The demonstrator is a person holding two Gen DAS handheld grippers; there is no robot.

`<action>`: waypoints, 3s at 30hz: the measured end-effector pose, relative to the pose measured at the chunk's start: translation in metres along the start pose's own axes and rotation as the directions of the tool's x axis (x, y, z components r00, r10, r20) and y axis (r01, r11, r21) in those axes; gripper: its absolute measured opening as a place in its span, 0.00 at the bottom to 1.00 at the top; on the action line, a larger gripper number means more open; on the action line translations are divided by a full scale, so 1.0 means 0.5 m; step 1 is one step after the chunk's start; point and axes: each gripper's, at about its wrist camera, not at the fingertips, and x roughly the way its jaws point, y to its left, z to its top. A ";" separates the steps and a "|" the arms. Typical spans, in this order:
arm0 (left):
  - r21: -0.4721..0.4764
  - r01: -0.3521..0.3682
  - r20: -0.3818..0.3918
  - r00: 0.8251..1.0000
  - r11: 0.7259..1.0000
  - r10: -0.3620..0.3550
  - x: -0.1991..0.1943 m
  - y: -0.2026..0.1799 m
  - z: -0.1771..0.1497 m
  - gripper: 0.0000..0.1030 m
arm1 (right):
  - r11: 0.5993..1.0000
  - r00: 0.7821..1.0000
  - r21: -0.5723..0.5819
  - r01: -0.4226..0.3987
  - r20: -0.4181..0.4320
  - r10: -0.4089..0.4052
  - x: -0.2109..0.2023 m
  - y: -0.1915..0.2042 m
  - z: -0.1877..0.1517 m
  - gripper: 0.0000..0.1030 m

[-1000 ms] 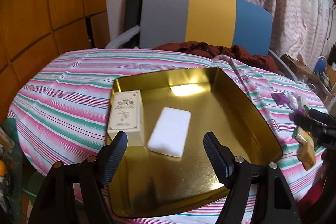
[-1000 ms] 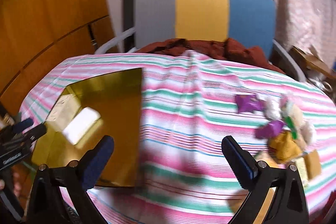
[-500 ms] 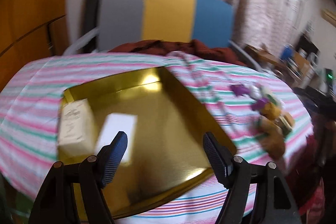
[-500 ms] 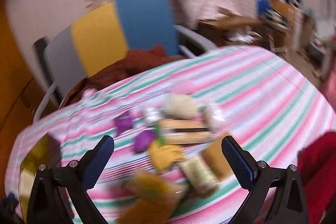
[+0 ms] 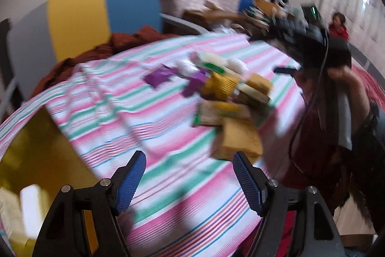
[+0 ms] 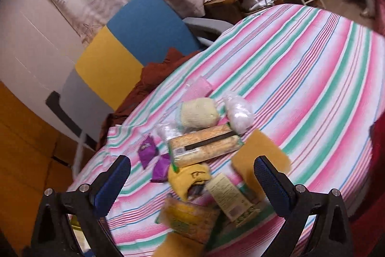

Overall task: Organize objects
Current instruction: 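Grasp the yellow sponge with the left gripper, then carry the yellow sponge to the tray while the right gripper places the cracker packet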

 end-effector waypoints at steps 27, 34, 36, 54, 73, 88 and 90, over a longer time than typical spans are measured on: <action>0.116 0.109 -0.136 0.986 0.987 -0.093 0.213 -0.100 0.005 0.70 | 0.998 0.993 0.042 -0.043 -0.105 0.047 0.043 -0.006 -0.008 1.00; 0.082 0.062 -0.110 0.992 0.995 -0.053 0.180 -0.067 -0.017 0.55 | 1.000 0.990 0.014 -0.009 -0.138 0.011 0.053 -0.002 -0.012 1.00; 0.078 0.049 -0.096 0.994 0.996 -0.042 0.160 -0.052 -0.039 0.55 | 1.000 0.989 -0.002 -0.009 -0.148 0.008 0.056 0.002 -0.014 1.00; 0.039 0.054 -0.027 0.998 0.998 -0.053 0.135 -0.028 -0.078 0.57 | 0.888 0.879 -0.459 -0.024 -0.432 -0.200 0.183 0.142 -0.141 1.00; 0.048 0.047 -0.008 0.999 0.998 -0.046 0.133 -0.031 -0.082 0.55 | 0.811 0.834 -0.581 0.063 -0.416 -0.362 0.227 0.132 -0.158 0.55; -0.065 0.050 0.108 0.993 0.997 -0.043 -0.051 0.017 -0.068 0.55 | 0.861 0.882 -0.493 -0.125 -0.452 -0.131 0.167 0.161 -0.159 0.50; -0.135 0.027 0.130 0.991 0.990 -0.009 -0.088 0.056 -0.077 0.55 | 0.856 0.891 -0.500 -0.133 -0.439 -0.118 0.160 0.173 -0.161 0.50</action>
